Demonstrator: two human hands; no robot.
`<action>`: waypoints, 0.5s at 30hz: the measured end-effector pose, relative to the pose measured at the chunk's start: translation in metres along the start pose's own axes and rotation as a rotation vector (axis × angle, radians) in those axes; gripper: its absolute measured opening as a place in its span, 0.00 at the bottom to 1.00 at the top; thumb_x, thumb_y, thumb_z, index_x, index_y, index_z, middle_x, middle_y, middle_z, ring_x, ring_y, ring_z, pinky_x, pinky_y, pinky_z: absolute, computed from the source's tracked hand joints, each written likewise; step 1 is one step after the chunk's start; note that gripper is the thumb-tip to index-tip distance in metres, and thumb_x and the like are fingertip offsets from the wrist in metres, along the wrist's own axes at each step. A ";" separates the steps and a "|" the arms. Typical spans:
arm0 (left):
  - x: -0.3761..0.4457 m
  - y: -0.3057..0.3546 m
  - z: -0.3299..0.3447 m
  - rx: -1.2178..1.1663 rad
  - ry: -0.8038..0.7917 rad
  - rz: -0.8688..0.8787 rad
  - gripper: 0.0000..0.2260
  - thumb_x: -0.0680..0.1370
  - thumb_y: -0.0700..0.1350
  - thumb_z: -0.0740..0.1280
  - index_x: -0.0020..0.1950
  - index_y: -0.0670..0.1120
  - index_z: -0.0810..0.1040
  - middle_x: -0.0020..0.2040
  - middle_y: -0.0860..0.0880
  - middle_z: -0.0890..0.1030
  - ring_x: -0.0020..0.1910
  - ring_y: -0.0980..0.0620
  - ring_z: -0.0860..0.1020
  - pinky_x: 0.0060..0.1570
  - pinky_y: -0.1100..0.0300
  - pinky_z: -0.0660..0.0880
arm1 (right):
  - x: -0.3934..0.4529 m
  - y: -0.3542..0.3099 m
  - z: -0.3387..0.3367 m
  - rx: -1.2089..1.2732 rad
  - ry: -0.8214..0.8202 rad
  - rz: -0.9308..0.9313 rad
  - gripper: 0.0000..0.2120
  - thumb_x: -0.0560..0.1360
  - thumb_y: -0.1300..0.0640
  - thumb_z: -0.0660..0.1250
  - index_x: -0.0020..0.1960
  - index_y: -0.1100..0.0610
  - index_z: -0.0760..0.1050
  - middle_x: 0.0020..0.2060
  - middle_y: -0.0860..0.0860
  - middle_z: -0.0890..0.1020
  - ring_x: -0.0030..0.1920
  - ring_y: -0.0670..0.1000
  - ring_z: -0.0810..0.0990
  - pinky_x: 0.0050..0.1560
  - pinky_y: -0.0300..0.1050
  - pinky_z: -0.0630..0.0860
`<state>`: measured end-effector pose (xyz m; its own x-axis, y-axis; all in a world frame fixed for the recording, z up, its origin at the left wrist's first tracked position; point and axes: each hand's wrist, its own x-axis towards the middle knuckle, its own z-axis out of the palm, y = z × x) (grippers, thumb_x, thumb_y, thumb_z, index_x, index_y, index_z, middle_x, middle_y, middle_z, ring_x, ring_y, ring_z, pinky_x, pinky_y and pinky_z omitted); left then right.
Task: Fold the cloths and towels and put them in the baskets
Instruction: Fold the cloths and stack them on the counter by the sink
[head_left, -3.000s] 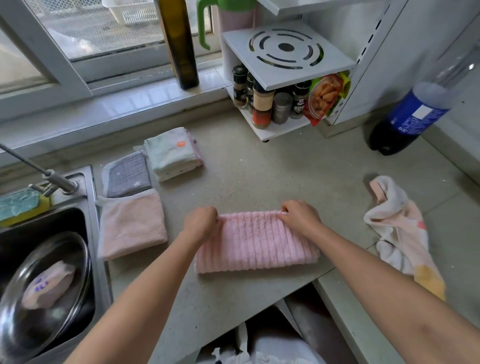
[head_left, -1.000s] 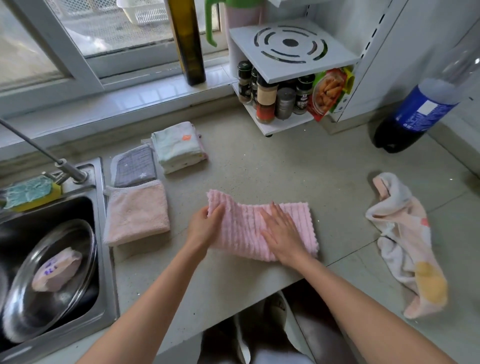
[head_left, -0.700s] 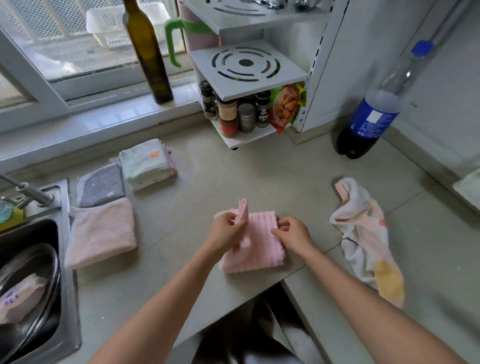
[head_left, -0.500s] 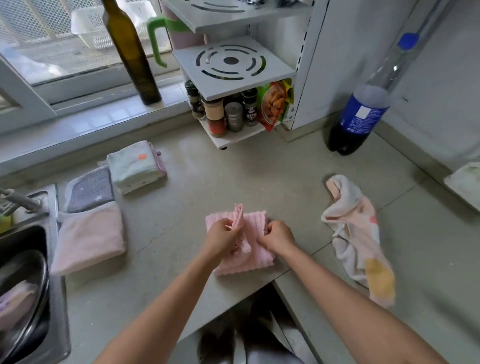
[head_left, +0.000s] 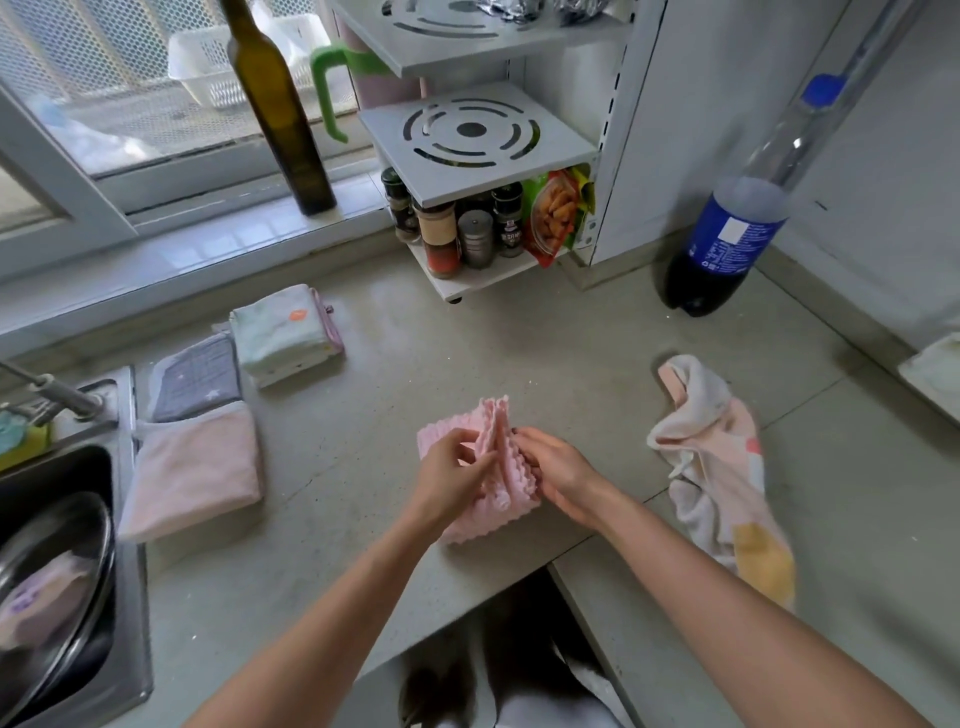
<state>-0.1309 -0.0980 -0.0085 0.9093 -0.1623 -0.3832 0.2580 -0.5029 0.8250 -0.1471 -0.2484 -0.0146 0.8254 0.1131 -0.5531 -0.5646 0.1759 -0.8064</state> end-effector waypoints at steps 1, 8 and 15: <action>0.000 0.001 0.000 -0.013 -0.002 0.003 0.14 0.77 0.49 0.68 0.60 0.45 0.76 0.47 0.47 0.81 0.44 0.50 0.81 0.46 0.50 0.81 | -0.001 0.000 -0.001 -0.007 -0.008 -0.007 0.11 0.82 0.57 0.56 0.55 0.57 0.77 0.48 0.55 0.84 0.51 0.54 0.82 0.54 0.49 0.78; -0.004 0.002 -0.008 -0.141 -0.008 -0.011 0.12 0.77 0.45 0.68 0.59 0.43 0.76 0.48 0.42 0.80 0.45 0.48 0.81 0.44 0.52 0.81 | -0.007 -0.003 0.006 -0.171 -0.028 -0.053 0.08 0.78 0.58 0.65 0.57 0.56 0.75 0.49 0.53 0.84 0.48 0.52 0.84 0.43 0.42 0.77; -0.011 0.000 -0.026 -0.201 0.037 -0.030 0.05 0.77 0.42 0.67 0.53 0.45 0.77 0.48 0.42 0.81 0.46 0.46 0.82 0.46 0.47 0.81 | -0.006 -0.011 0.022 -0.325 0.135 -0.123 0.05 0.75 0.68 0.65 0.47 0.59 0.75 0.33 0.51 0.79 0.24 0.37 0.75 0.25 0.30 0.68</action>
<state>-0.1326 -0.0741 0.0068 0.9107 -0.1170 -0.3961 0.3413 -0.3267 0.8813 -0.1453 -0.2290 0.0020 0.8911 -0.0234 -0.4532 -0.4517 -0.1421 -0.8808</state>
